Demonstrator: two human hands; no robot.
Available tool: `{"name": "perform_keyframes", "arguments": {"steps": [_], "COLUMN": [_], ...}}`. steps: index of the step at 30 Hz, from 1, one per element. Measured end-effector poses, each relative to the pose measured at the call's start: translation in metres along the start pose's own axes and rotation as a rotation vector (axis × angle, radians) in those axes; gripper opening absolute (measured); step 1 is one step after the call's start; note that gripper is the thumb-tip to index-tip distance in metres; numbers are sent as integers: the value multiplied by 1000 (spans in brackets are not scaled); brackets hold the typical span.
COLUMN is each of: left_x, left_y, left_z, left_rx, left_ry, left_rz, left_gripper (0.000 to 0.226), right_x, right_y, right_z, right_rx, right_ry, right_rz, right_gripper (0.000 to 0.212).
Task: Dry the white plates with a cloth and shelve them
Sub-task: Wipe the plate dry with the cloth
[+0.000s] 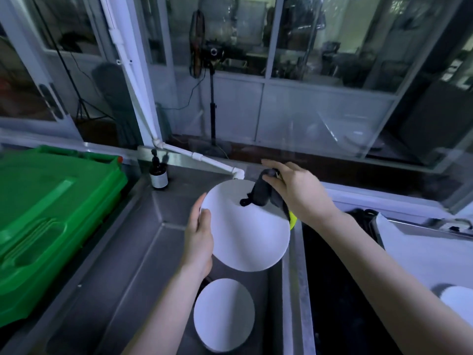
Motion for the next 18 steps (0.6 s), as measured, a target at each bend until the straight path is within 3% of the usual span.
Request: {"name": "perform_keyframes", "arguments": {"steps": [2, 6, 9, 11, 13, 18], "left_x": [-3, -9, -15, -18, -21, -25], "left_y": [-2, 0, 12, 18, 18, 4], "left_z": [0, 3, 10, 15, 16, 10], "left_rx": [-11, -21, -52, -71, -63, 45], "left_ry": [-7, -15, -1, 12, 15, 25], "left_rz": [-12, -71, -121, -143, -128, -66], "left_gripper": [35, 32, 32, 33, 34, 37], "right_x": [13, 37, 45, 48, 51, 63], "right_y": [-17, -58, -73, -78, -76, -68], "right_z": [-1, -27, -54, -65, -60, -34], "right_rx": [69, 301, 488, 568, 550, 468], "right_ry": [34, 99, 145, 78, 33, 307], "right_rz": [155, 243, 404, 594, 739, 530], "right_gripper": [36, 32, 47, 52, 52, 64]}}
Point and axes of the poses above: each hand's wrist, its own z-axis towards the middle knuckle, its own y-axis out of the back of the hand, x = y × z, the point moved 8 cm from there along z, towards the middle knuckle, and after that the axes turned 14 degrees about y, right-handed, at the moved point
